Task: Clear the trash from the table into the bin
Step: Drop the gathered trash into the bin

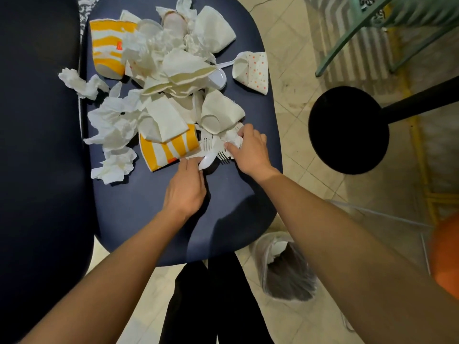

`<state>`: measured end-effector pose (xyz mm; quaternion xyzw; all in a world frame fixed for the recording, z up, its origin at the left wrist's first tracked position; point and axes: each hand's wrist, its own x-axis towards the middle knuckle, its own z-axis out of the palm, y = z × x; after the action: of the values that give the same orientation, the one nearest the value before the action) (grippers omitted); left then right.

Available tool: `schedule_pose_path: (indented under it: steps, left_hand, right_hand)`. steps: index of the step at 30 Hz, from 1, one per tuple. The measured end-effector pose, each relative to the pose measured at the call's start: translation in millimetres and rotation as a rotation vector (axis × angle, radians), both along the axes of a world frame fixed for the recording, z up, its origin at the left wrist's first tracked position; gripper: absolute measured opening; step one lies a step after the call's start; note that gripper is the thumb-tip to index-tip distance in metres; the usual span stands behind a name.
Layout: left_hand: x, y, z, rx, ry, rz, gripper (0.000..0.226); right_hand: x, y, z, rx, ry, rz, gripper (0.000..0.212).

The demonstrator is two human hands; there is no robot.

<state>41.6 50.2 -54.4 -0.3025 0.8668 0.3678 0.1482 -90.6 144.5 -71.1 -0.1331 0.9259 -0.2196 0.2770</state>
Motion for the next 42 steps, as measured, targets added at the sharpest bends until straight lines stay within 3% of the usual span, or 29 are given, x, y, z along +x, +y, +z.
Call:
schedule_pose_path:
  steps: [6, 15, 17, 24, 31, 37, 42]
  left_hand:
    - [-9, -2, 2, -0.02, 0.054, 0.077, 0.026]
    - [-50, -17, 19, -0.099, 0.134, 0.197, 0.022]
    - [-59, -22, 20, -0.122, 0.131, 0.194, 0.024]
    - [-70, -30, 20, -0.16, 0.099, 0.176, 0.035]
    - [-79, -29, 13, -0.145, 0.071, 0.151, 0.045]
    - [-80, -24, 11, -0.141, 0.041, 0.1, 0.04]
    - [-81, -17, 11, -0.091, 0.087, 0.141, 0.044]
  right_hand:
    - [5, 6, 3, -0.103, 0.028, -0.031, 0.02]
    - [-16, -6, 19, -0.339, -0.015, -0.265, 0.029]
    - [-26, -15, 18, -0.32, -0.018, -0.278, 0.042]
    - [-61, -39, -1, -0.095, -0.244, -0.359, 0.05]
    - [-68, -37, -8, -0.129, -0.37, -0.497, 0.049]
    - [-61, -36, -9, -0.322, -0.428, -0.652, 0.045]
    - [-61, -31, -2, -0.493, -0.39, -0.749, 0.027]
